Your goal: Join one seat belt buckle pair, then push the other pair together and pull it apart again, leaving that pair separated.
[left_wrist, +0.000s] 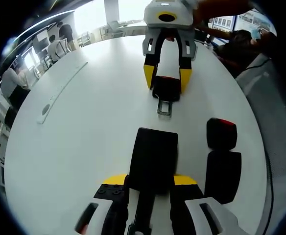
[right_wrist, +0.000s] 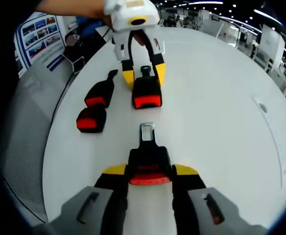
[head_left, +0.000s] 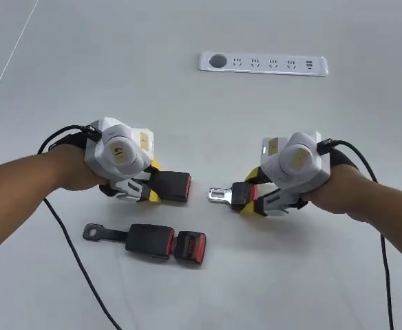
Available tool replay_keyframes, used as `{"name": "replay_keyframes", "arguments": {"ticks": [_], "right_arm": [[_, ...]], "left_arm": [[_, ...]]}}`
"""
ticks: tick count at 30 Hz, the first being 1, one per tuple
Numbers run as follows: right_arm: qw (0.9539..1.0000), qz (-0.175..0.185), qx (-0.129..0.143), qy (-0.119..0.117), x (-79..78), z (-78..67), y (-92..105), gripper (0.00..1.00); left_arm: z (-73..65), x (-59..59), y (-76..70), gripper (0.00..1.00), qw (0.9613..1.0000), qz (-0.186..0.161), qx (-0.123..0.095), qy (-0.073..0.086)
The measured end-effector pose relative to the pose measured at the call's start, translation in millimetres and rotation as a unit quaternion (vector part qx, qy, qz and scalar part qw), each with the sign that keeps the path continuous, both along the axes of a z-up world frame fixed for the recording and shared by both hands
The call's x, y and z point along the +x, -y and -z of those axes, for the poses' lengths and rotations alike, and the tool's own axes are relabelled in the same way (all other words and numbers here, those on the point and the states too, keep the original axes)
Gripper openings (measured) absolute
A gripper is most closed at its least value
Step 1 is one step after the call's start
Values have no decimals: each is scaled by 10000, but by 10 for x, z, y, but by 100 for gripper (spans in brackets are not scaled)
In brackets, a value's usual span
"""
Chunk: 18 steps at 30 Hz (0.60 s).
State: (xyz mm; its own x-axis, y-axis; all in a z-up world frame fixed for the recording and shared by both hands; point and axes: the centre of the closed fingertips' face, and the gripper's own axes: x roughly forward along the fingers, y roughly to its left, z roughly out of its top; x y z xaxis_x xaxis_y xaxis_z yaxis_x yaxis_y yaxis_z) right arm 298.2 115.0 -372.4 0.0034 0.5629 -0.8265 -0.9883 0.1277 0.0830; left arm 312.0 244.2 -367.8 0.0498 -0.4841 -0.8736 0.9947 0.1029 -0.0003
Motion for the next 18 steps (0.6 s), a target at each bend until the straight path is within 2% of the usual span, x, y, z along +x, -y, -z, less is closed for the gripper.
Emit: {"name": "replay_keyframes", "arguments": {"ticks": [9,18], "right_arm": [[9998,125,172,-36,50,-5,-197,34],[9997,22,233,-31,71,-12,-371,34]], "left_arm": [[10,12,-12,33,10000,28,-15,0],[52,49,-47,33,10000,39,-2,-11]]}}
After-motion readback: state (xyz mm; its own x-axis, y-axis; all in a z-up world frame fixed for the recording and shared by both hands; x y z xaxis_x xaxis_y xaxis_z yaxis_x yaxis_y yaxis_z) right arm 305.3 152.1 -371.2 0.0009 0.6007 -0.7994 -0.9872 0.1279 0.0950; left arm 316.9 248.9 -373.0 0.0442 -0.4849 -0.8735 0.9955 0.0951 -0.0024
